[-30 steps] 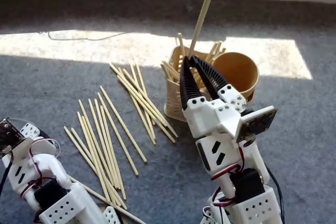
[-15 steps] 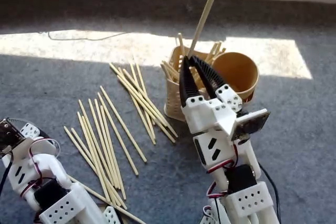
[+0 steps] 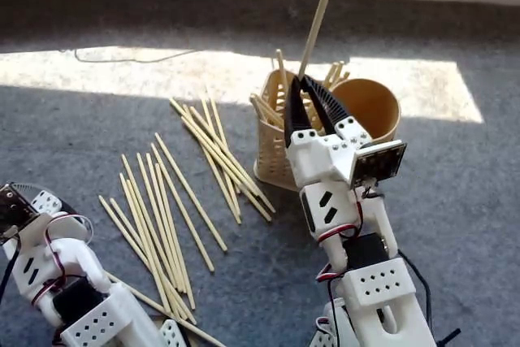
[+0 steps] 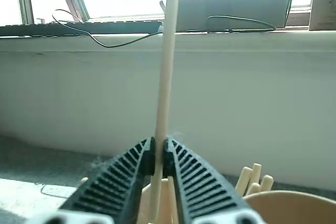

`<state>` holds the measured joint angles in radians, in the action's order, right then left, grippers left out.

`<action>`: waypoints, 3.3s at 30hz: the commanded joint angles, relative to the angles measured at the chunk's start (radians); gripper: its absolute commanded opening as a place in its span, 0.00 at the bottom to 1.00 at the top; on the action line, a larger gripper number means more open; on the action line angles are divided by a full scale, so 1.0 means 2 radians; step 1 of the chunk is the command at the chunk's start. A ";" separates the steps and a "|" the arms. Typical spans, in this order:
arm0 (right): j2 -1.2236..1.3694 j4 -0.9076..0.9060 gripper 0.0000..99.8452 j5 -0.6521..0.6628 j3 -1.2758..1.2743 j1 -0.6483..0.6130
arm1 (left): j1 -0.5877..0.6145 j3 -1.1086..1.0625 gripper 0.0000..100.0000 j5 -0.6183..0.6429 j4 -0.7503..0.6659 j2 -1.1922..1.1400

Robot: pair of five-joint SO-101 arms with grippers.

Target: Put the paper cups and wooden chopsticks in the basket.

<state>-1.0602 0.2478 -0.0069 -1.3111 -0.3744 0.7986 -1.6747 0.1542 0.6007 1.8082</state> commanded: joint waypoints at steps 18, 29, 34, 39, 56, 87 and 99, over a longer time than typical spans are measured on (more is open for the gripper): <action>0.016 0.000 0.12 0.000 -0.003 0.004 | -0.013 -0.007 0.02 0.001 -0.008 0.003; -0.179 -0.167 0.12 -0.001 -0.005 -0.013 | -0.013 -0.007 0.02 0.001 -0.008 0.003; -0.267 -0.263 0.12 -0.001 -0.005 -0.049 | -0.013 -0.007 0.02 0.001 -0.008 0.003; -0.312 -0.338 0.12 -0.002 -0.005 -0.059 | -0.013 -0.007 0.02 0.001 -0.008 0.003; -0.294 -0.569 0.12 0.005 0.088 -0.221 | -0.027 -0.007 0.02 -0.003 -0.008 0.003; 0.488 -0.343 0.12 0.021 0.362 -0.257 | -0.029 -0.010 0.02 -0.029 -0.008 0.003; 0.549 -0.343 0.12 0.021 0.377 -0.273 | -0.029 -0.010 0.02 -0.029 -0.010 0.003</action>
<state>0.0445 -0.4687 0.0269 -0.6007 -0.8899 0.7541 -1.6747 0.1051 0.6007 1.8082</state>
